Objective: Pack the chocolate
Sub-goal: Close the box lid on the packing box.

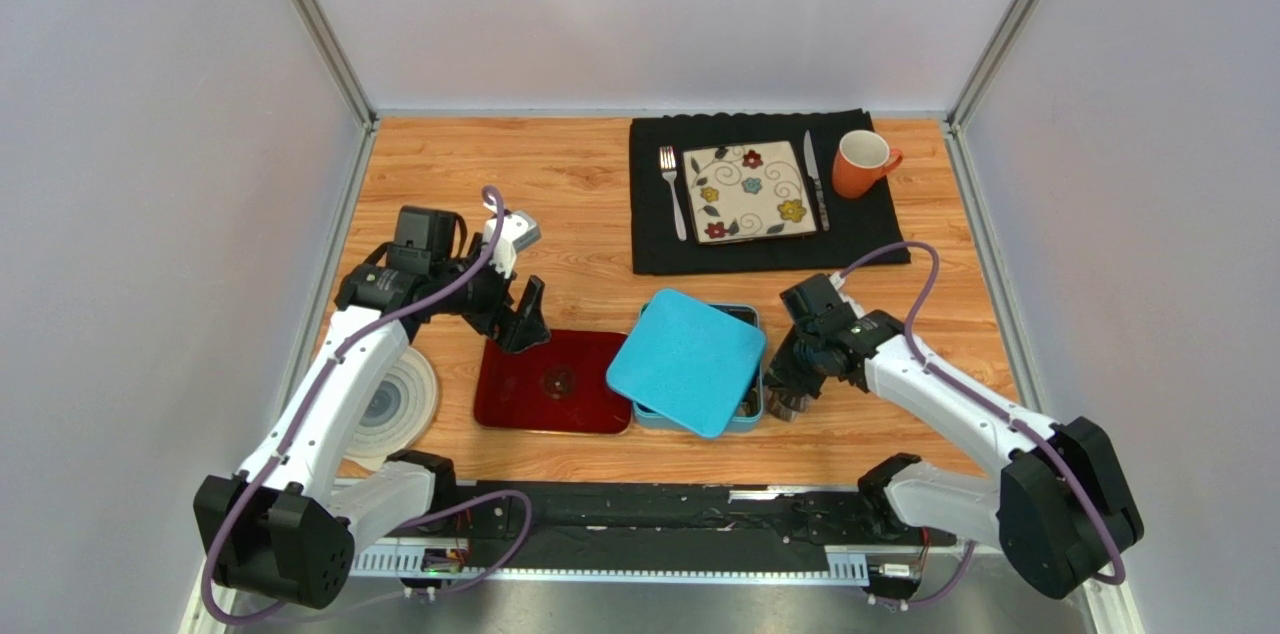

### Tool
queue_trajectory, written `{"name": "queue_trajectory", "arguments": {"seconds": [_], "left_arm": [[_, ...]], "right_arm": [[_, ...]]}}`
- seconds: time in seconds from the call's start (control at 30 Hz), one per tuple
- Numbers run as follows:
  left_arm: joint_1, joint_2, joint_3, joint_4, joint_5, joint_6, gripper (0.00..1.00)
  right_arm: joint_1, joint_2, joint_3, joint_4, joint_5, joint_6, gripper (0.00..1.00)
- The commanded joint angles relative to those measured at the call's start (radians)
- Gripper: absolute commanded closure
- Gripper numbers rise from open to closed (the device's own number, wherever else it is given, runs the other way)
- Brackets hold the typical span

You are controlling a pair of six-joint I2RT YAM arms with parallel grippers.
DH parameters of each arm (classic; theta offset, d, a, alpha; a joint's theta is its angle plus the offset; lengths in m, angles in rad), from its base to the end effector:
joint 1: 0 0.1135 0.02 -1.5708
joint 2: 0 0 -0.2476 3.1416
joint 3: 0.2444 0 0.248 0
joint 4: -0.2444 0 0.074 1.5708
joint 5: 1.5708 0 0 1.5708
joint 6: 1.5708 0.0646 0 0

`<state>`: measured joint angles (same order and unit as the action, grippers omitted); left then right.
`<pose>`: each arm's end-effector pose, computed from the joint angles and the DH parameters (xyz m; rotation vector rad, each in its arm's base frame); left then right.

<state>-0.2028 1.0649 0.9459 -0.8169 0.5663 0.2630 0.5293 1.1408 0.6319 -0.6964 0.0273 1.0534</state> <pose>0.2108 -0.0787 0.2576 0.7812 2.2940 -0.6777 0.1784 0.1023 0.1443 0.7440 2.7461 0.3467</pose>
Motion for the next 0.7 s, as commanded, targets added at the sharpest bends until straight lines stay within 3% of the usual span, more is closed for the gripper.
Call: {"name": "queue_trajectory", "arguments": {"seconds": [0.0,0.67], "left_arm": [[-0.006,-0.014,-0.007,0.022,-0.003,0.033,0.01],[-0.006,-0.02,0.013,0.009,-0.022,0.056,0.01]], "right_arm": [[0.003,-0.05,0.038,-0.011,0.054,-0.003,0.83],[-0.115,-0.321,-0.024,-0.222,0.161,-0.013,0.73]]}}
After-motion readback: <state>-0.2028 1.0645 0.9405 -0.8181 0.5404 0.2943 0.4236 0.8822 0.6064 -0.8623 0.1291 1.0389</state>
